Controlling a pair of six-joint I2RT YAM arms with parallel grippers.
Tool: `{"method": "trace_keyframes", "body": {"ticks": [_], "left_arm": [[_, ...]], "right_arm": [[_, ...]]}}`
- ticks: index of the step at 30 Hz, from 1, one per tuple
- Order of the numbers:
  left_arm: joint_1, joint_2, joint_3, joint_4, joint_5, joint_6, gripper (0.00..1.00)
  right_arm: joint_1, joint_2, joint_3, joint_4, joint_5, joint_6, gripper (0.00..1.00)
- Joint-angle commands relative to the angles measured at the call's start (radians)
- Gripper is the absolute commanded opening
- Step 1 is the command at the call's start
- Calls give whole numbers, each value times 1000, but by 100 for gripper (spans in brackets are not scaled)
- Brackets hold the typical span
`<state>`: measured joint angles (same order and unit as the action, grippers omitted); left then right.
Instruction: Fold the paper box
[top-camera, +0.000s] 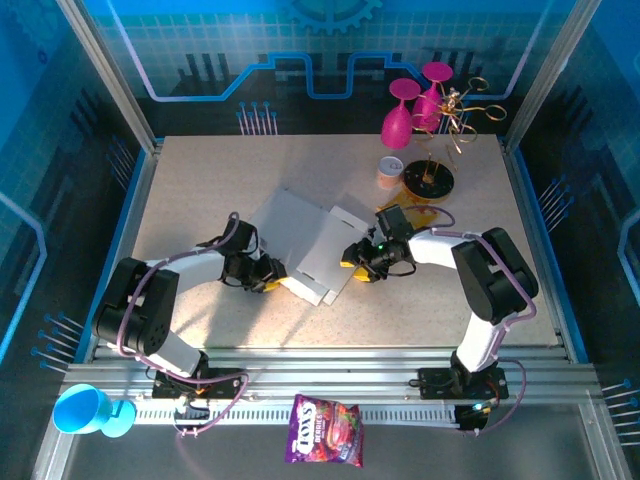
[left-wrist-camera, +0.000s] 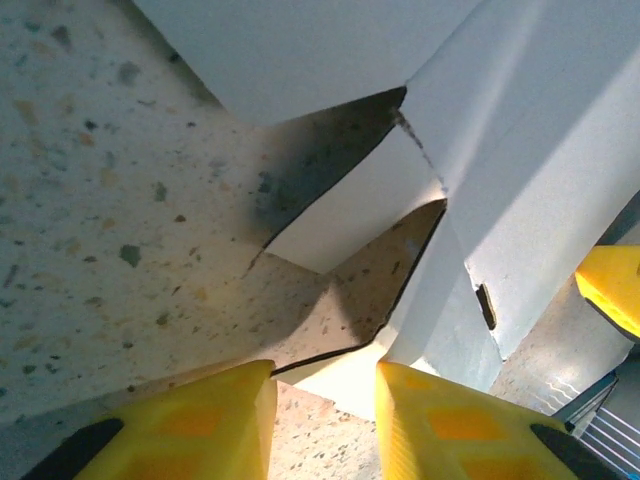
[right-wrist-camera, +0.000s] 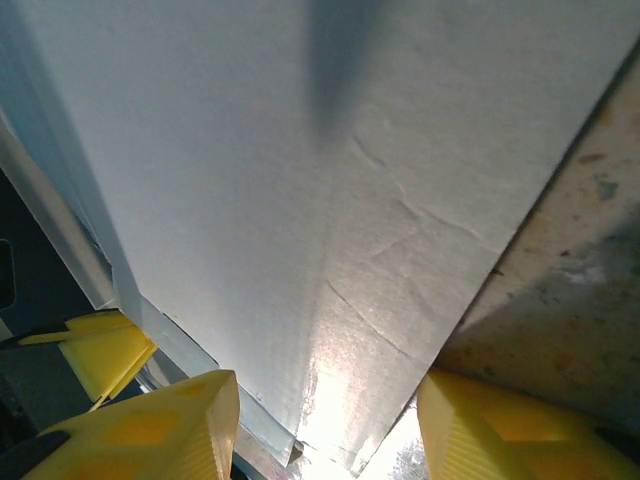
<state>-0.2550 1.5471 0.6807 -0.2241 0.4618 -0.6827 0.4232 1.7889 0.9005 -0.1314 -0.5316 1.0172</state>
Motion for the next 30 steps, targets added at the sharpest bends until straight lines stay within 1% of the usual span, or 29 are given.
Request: {"method": "trace_keyframes", "body": {"ticks": [1, 6, 12, 19, 20, 22, 24, 27, 30], "left_arm": [[-8, -40, 24, 3, 13, -17, 29], [-9, -86, 26, -8, 6, -27, 24], [-9, -106, 20, 10, 13, -38, 16], [-9, -120, 17, 41, 12, -69, 11], [-8, -122, 20, 31, 5, -74, 13], [-4, -125, 24, 16, -16, -99, 32], [0, -105, 52, -1, -25, -96, 43], [0, -35, 118, -68, -48, -53, 49], [0, 10, 123, -50, -61, -31, 51]], "right_arm": [[6, 36, 27, 7, -9, -11, 50], [5, 40, 43, -14, -12, -25, 50], [5, 41, 45, -16, -21, -26, 49], [2, 14, 50, -30, -21, -24, 49], [1, 5, 50, -35, -16, -23, 49], [-3, -19, 45, -39, -1, -22, 49], [-8, -40, 47, -39, 11, -22, 49], [-9, -40, 66, -52, 12, -25, 49], [-9, -25, 82, -51, 2, -20, 49]]}}
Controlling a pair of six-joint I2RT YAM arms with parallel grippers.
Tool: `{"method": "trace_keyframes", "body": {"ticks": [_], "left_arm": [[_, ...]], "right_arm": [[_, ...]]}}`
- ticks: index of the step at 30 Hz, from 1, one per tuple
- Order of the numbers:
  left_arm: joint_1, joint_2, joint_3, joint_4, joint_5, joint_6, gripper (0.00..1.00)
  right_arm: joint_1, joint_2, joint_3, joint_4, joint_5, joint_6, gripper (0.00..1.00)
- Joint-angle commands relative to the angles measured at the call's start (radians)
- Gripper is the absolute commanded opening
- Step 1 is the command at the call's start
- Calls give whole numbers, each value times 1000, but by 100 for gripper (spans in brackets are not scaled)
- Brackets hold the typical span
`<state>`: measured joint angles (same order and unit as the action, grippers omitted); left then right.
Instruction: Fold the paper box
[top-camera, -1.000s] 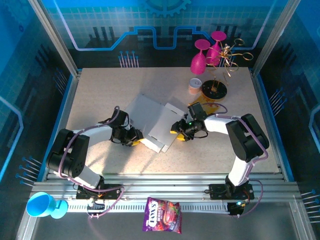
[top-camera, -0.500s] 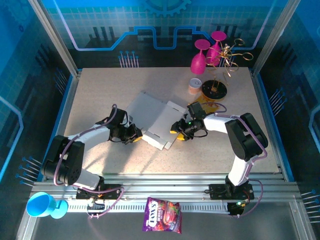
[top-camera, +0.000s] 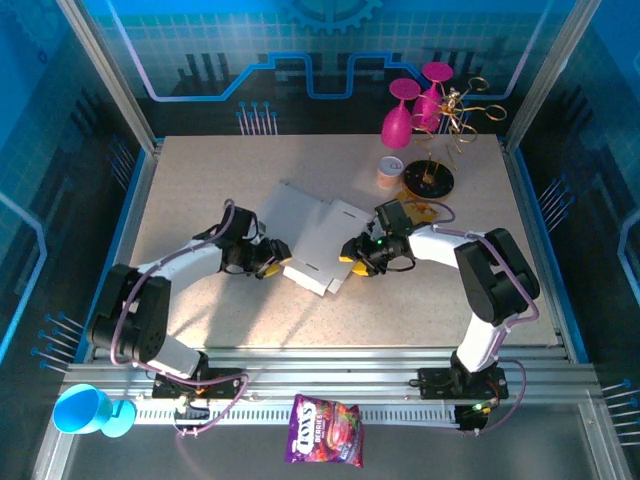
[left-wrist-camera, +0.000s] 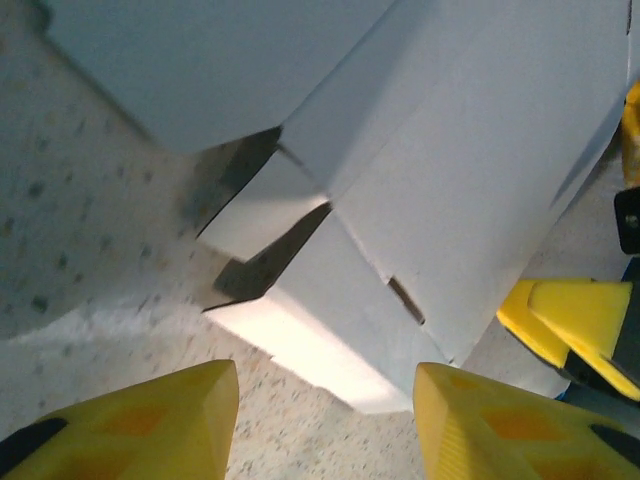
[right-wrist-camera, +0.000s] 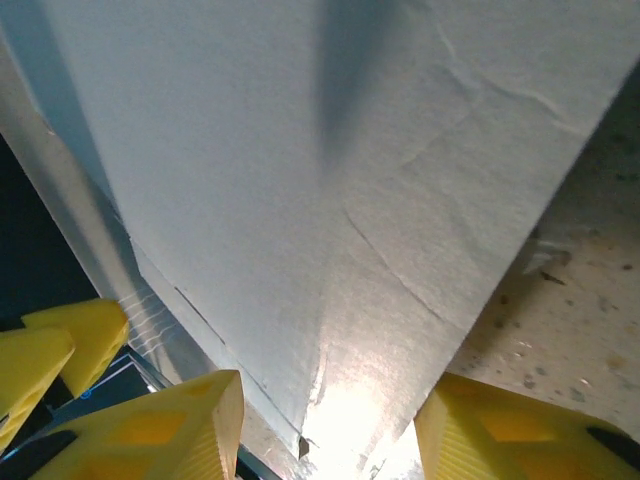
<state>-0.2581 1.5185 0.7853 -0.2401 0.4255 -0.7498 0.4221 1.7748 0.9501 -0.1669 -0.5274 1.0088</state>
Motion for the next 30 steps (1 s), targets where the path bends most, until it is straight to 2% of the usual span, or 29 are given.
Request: {"method": "trace_keyframes", "body": {"ticks": [1, 7, 11, 15, 20, 22, 25, 30], "left_arm": [[2, 56, 19, -20, -17, 40, 51], [-4, 100, 24, 27, 4, 27, 51], [-6, 129, 27, 51, 17, 18, 51], [-10, 131, 24, 58, 21, 13, 49], [-10, 124, 18, 51, 24, 20, 48], [-10, 115, 17, 46, 23, 20, 48], [-10, 69, 25, 7, -2, 17, 49], [0, -4, 49, -58, -44, 32, 51]], "right_arm": [[-8, -6, 36, -17, -1, -12, 49], [-8, 35, 53, -13, -3, -15, 49], [-12, 52, 36, 49, -14, 16, 48], [-15, 41, -4, 169, -20, 63, 40], [-21, 1, -77, 361, -5, 134, 19], [-22, -8, -100, 390, 7, 137, 16], [-27, -19, -84, 316, 31, 113, 19], [-41, -69, -93, 163, 123, 66, 40]]}}
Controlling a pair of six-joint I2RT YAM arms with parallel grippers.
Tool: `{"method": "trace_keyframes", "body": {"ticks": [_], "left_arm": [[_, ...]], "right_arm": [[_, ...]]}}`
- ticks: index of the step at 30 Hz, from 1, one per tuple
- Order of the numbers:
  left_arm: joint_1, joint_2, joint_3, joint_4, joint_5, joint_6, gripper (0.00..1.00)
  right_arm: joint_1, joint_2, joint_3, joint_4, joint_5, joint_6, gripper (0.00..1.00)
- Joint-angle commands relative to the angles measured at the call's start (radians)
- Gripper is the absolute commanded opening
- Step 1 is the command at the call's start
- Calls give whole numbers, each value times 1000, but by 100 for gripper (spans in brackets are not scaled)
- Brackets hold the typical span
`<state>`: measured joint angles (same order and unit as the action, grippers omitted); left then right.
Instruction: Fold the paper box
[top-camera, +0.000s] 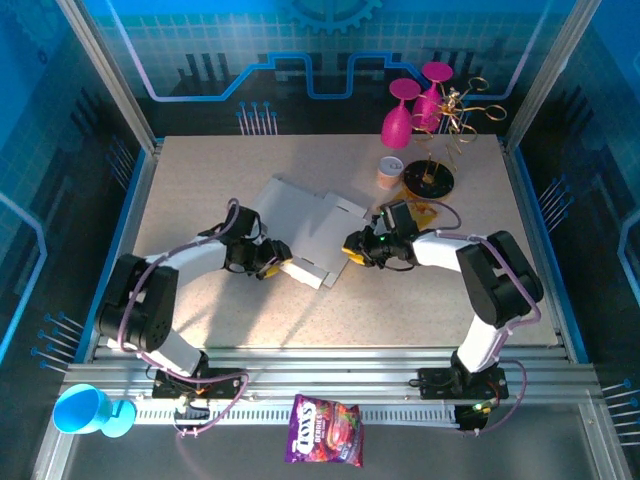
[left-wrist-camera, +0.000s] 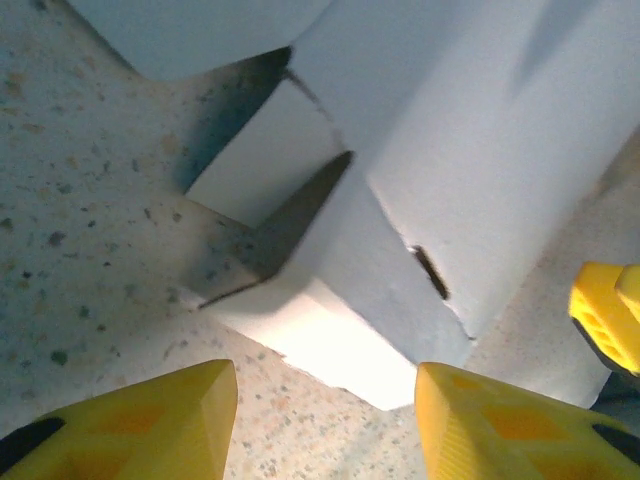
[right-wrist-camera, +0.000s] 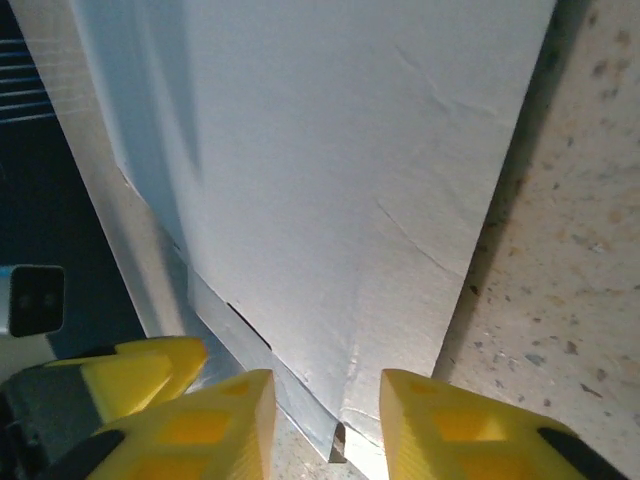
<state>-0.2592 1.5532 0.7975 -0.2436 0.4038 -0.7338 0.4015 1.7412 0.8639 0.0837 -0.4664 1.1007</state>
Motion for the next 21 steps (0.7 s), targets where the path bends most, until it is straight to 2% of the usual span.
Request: {"method": "trace_keyframes", "body": {"ticks": [1, 7, 14, 21], "left_arm": [[7, -27, 45, -61, -18, 26, 51], [17, 84, 79, -48, 6, 60, 50], [17, 160, 107, -16, 22, 66, 49], [17, 164, 98, -1, 35, 59, 48]], "right_arm": [[-24, -27, -3, -104, 64, -28, 42], [-24, 55, 24, -79, 47, -10, 45], [-19, 131, 91, -15, 24, -1, 45], [5, 158, 110, 68, 12, 45, 43]]}}
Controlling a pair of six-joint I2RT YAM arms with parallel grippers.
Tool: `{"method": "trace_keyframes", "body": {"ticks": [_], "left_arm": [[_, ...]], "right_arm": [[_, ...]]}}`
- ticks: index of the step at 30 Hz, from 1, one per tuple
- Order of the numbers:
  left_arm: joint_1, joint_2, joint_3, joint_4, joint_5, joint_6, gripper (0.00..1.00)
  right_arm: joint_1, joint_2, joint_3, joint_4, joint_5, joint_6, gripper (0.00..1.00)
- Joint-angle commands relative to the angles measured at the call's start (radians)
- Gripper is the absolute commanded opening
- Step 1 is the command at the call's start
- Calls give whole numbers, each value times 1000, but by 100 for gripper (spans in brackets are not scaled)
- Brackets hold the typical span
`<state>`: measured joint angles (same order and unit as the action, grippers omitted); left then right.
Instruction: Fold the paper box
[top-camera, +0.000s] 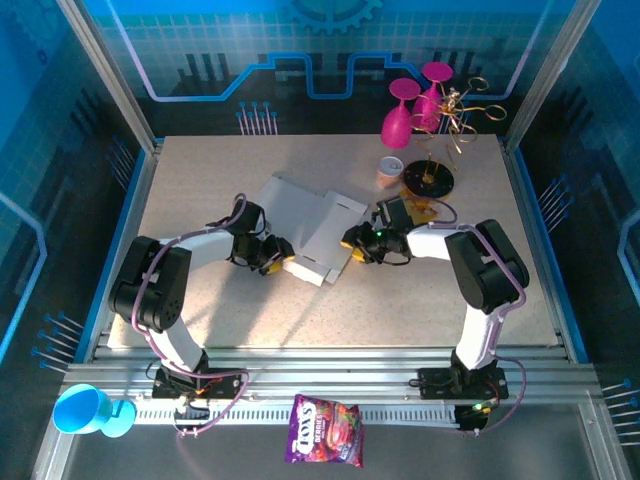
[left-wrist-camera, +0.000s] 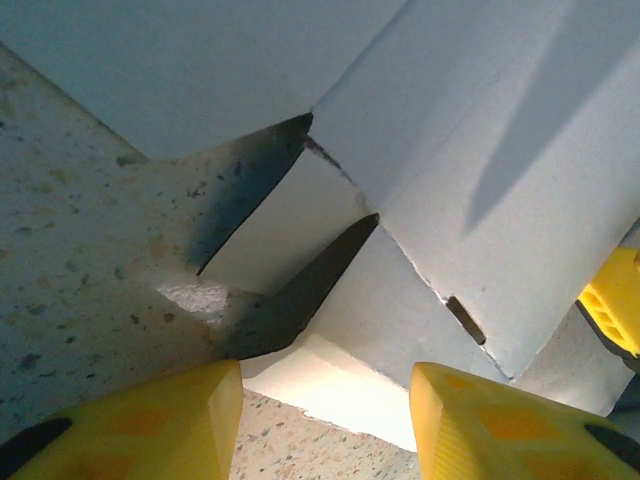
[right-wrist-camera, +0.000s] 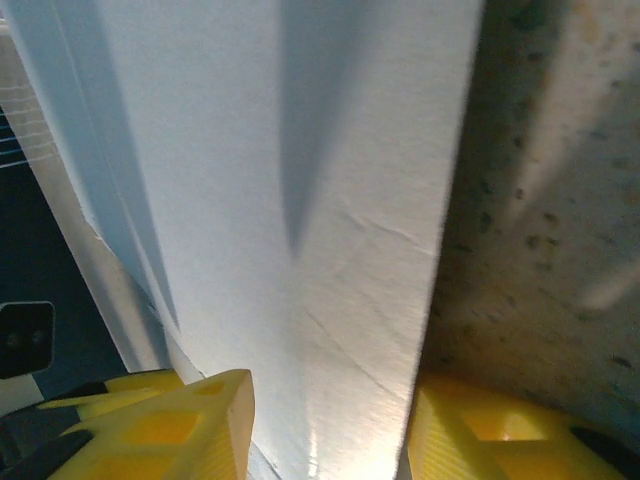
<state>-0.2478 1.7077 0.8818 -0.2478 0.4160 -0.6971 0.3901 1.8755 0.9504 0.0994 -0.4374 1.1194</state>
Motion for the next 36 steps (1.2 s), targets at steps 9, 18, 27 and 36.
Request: {"method": "trace_keyframes", "body": {"ticks": [9, 18, 27, 36], "left_arm": [[5, 21, 3, 3, 24, 22, 45], [5, -122, 54, -92, -42, -6, 56], [-117, -468, 302, -376, -293, 120, 68], [-235, -594, 427, -450, -504, 195, 67]], "right_arm": [[20, -8, -65, 312, -18, 106, 35], [25, -134, -145, 373, 91, 175, 0], [100, -343, 68, -119, 300, 277, 0], [196, -406, 457, -659, 570, 363, 0]]}}
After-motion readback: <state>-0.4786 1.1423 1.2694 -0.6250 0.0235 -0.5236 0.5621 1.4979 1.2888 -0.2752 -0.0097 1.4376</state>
